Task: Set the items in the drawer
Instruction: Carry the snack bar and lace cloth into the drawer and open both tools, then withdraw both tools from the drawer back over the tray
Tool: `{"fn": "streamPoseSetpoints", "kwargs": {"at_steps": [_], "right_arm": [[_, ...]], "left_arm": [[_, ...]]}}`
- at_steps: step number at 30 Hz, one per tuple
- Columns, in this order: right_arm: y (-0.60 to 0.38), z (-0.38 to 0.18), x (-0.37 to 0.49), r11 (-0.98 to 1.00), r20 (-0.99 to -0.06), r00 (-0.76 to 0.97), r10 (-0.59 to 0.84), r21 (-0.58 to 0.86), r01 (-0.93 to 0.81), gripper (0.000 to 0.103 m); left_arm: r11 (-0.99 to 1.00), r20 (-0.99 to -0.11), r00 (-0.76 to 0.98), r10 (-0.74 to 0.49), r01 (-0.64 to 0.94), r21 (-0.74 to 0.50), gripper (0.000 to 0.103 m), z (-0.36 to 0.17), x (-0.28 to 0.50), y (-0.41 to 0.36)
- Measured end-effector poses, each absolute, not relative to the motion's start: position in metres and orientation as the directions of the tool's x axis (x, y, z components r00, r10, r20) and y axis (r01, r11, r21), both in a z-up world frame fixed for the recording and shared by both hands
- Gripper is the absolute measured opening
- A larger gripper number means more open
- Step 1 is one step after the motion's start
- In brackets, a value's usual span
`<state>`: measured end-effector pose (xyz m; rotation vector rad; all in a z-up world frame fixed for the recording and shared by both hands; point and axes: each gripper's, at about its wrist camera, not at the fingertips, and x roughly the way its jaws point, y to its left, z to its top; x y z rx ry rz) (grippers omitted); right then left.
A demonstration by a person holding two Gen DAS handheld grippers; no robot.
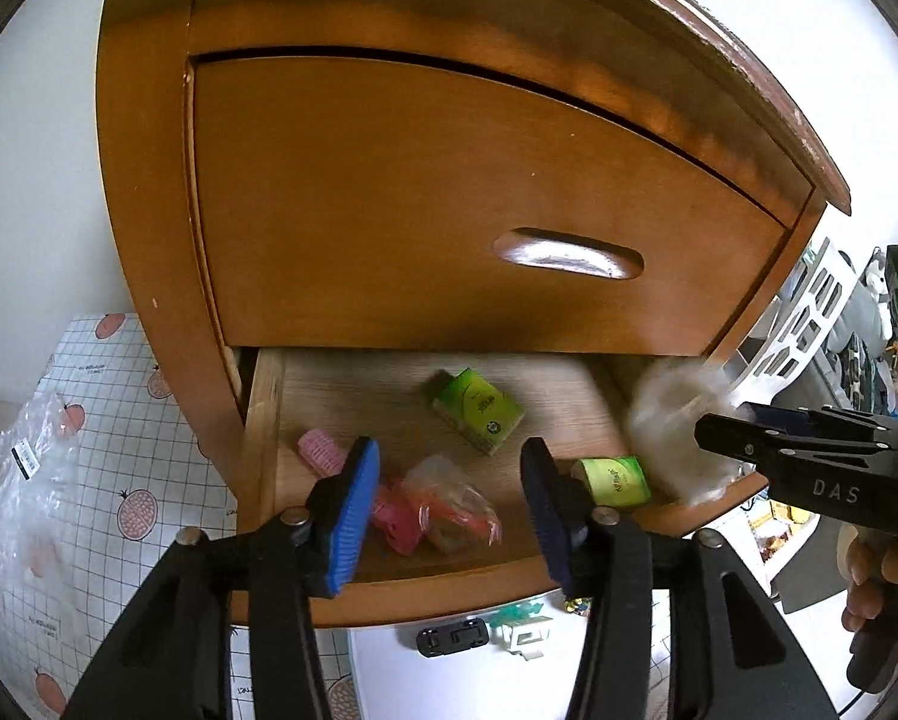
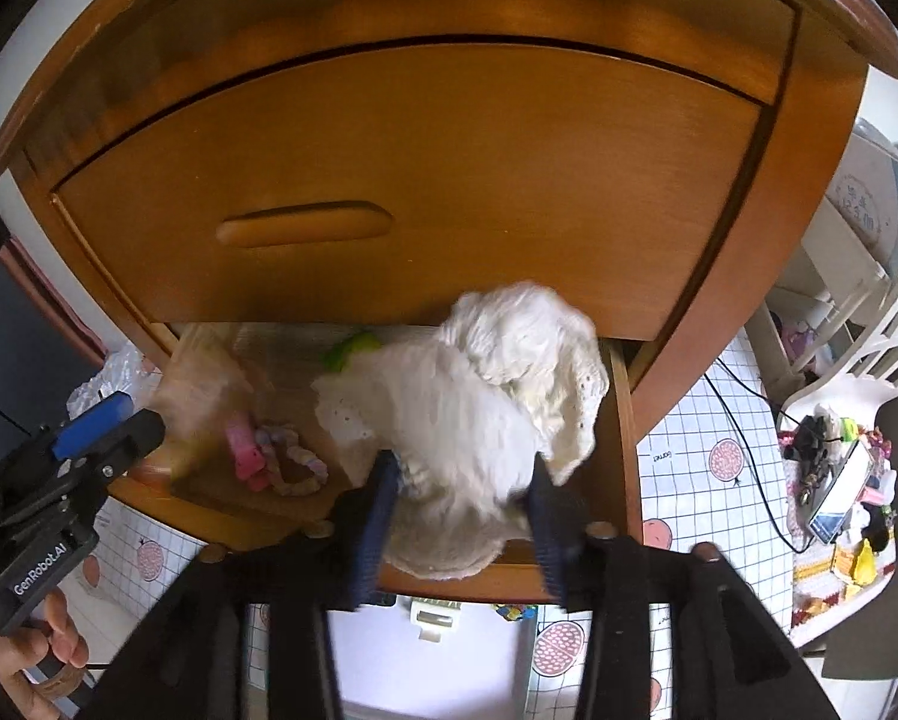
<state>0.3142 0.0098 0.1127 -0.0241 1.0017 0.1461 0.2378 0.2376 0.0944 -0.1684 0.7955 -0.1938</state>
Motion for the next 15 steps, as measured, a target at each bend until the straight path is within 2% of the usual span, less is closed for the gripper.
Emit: {"fn": "streamPoseSetpoints", "kwargs": {"at_steps": [7,15], "right_arm": [[0.012,0.114,0.313,0.990,-0.836,0.537,0.111,0.045,-0.135,0.066],[0.011,0.110,0.313,0.989,-0.834,0.540,0.113,0.045,-0.139,0.092]], "left_arm": [[0.973,-0.696,0.686,-0.210,0.074,-0.220,0.074,0.091,0.237,0.240],[0.981,-0.695,0.703,-0.150,0.020,-0.191,0.086,0.088,0.236,0.252]]}}
